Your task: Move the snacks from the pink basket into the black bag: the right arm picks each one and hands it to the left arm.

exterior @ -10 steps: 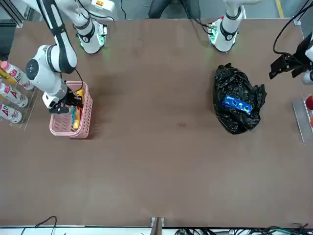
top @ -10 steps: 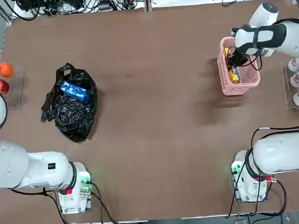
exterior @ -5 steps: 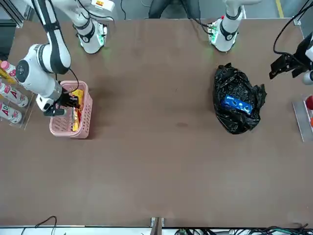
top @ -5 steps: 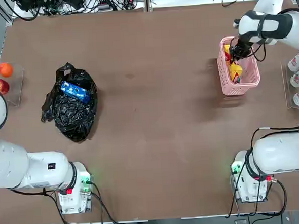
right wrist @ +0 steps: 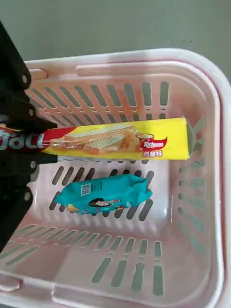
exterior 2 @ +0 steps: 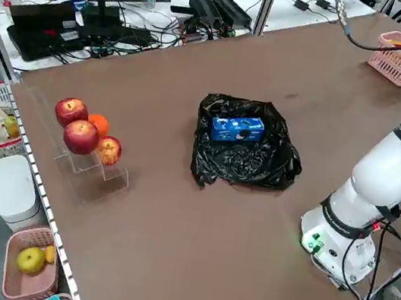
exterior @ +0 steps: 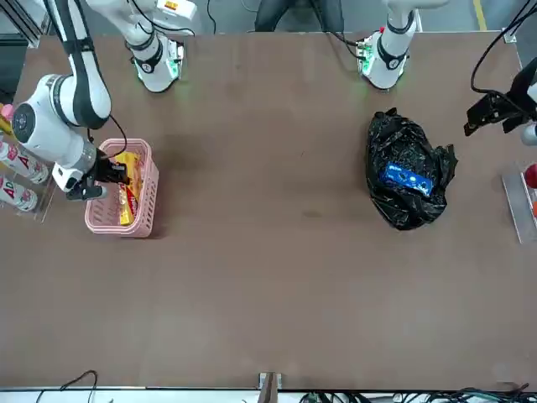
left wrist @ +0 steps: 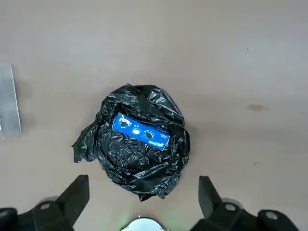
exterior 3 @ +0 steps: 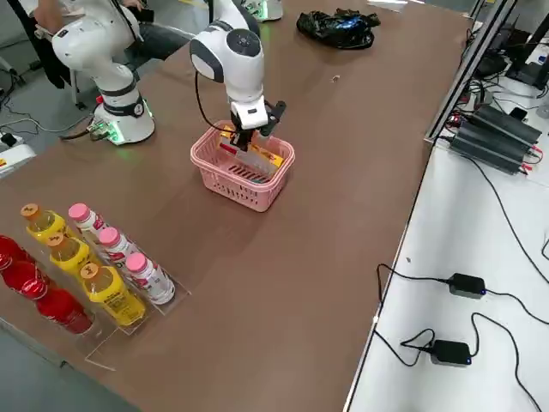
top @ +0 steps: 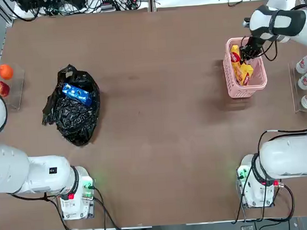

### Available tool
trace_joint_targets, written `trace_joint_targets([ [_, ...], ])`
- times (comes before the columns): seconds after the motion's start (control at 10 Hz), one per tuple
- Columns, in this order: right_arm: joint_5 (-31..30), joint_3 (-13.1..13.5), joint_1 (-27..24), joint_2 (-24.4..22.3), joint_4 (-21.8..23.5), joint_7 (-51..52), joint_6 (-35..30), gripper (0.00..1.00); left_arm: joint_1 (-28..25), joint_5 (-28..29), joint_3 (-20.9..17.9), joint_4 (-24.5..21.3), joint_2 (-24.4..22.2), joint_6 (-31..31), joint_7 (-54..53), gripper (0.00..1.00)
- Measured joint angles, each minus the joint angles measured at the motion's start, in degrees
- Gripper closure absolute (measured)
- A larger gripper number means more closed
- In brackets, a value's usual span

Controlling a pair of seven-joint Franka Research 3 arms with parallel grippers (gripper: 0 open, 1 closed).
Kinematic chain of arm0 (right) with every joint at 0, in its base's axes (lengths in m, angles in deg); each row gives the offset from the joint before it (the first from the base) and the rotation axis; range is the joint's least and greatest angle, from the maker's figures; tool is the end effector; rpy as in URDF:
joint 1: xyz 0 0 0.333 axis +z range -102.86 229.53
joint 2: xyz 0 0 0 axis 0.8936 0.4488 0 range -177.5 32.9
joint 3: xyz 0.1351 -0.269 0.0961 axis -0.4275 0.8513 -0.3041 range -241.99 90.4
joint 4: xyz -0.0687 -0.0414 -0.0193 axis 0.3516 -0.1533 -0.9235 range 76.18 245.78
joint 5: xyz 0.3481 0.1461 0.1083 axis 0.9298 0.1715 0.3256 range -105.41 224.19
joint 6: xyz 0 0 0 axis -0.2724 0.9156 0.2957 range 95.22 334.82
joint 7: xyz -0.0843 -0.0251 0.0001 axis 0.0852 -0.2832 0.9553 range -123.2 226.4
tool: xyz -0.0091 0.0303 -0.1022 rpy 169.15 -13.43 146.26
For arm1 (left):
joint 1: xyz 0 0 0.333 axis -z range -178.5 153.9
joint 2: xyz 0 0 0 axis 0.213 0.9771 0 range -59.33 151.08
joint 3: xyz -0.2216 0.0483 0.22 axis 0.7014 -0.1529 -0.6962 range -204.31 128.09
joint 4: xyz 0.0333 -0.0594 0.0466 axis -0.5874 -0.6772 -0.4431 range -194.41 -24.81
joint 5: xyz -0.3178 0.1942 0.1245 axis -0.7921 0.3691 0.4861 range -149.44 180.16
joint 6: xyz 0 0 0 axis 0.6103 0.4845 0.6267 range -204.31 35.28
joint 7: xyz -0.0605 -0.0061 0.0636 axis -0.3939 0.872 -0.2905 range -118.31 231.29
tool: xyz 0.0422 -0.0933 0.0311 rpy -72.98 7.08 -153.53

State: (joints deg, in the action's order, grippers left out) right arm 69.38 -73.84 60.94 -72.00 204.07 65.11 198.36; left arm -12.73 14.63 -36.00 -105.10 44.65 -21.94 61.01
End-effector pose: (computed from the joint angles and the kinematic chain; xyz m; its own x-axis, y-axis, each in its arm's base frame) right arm 0.4888 -0.0321 0.3200 0.9948 0.0502 -0.0886 0.0367 -0.9884 -0.1475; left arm 0.5338 -0.0174 0.6494 0.9971 0.0481 -0.0589 0.0486 -0.9988 0.0072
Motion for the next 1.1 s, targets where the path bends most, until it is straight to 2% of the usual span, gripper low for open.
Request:
trace_joint_targets([
  [0.5, 0.0, 0.1, -2.7, 0.0, -0.3, 3.8, -2.1, 0.78, 0.0, 0.0, -0.1, 0.2, 0.0, 0.0, 0.0, 0.00],
  [1.1, 0.0, 0.0, -2.7, -0.2, -0.7, 3.9, -4.9, 0.78, -0.1, 0.0, -0.2, 0.4, 0.0, 0.0, 0.0, 0.00],
])
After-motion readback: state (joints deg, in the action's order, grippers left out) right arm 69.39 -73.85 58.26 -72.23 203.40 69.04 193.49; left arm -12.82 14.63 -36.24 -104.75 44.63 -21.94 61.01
